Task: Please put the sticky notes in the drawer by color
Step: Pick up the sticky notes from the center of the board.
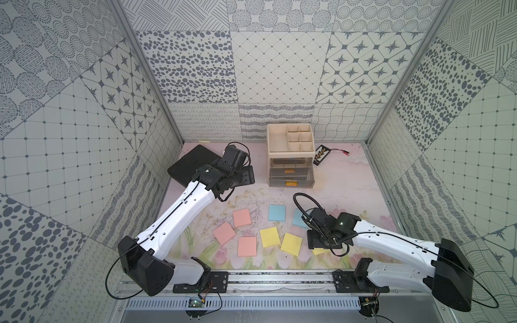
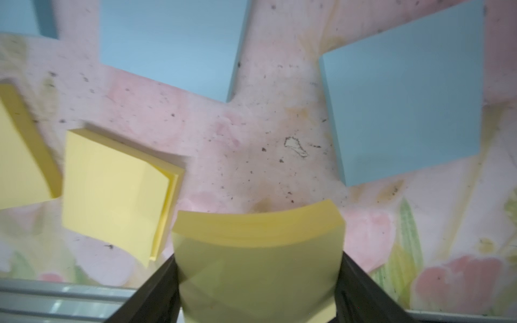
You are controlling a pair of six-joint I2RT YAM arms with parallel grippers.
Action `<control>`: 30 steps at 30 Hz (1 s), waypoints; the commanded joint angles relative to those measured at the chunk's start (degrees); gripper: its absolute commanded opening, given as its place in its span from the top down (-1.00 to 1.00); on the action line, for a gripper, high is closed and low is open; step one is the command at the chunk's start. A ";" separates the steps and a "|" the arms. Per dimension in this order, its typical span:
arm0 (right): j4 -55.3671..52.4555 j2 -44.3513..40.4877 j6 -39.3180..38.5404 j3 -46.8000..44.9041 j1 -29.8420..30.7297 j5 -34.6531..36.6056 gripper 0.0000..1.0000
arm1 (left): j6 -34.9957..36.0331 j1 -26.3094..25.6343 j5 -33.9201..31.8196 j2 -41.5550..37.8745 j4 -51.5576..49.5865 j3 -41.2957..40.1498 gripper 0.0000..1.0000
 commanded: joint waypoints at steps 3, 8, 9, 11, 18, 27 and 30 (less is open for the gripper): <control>-8.17 -3.24 -0.87 12.64 0.29 1.07 -0.65 | -0.93 0.15 -0.34 0.33 1.27 -0.15 -0.64; -11.89 1.22 -5.20 27.48 0.12 2.57 -0.65 | -1.10 0.15 0.00 1.27 1.54 0.74 -0.65; -11.85 2.62 -5.92 29.82 0.03 2.73 -0.65 | -1.09 0.15 0.17 1.34 1.58 0.91 -0.64; -11.55 5.35 -8.03 34.59 -0.76 2.66 -0.65 | -1.28 0.19 0.59 1.48 1.55 1.14 -0.64; -2.86 12.63 -16.19 44.68 -10.42 -1.88 -0.64 | -0.84 0.21 -0.16 1.12 0.43 1.05 -0.65; 0.53 24.17 -24.21 57.32 -17.25 -5.61 -0.64 | 0.81 1.09 -0.95 0.89 -1.62 2.71 -0.65; 1.54 27.43 -25.20 58.63 -17.68 -6.22 -0.64 | 1.34 1.51 -1.08 1.25 -2.18 3.42 -0.65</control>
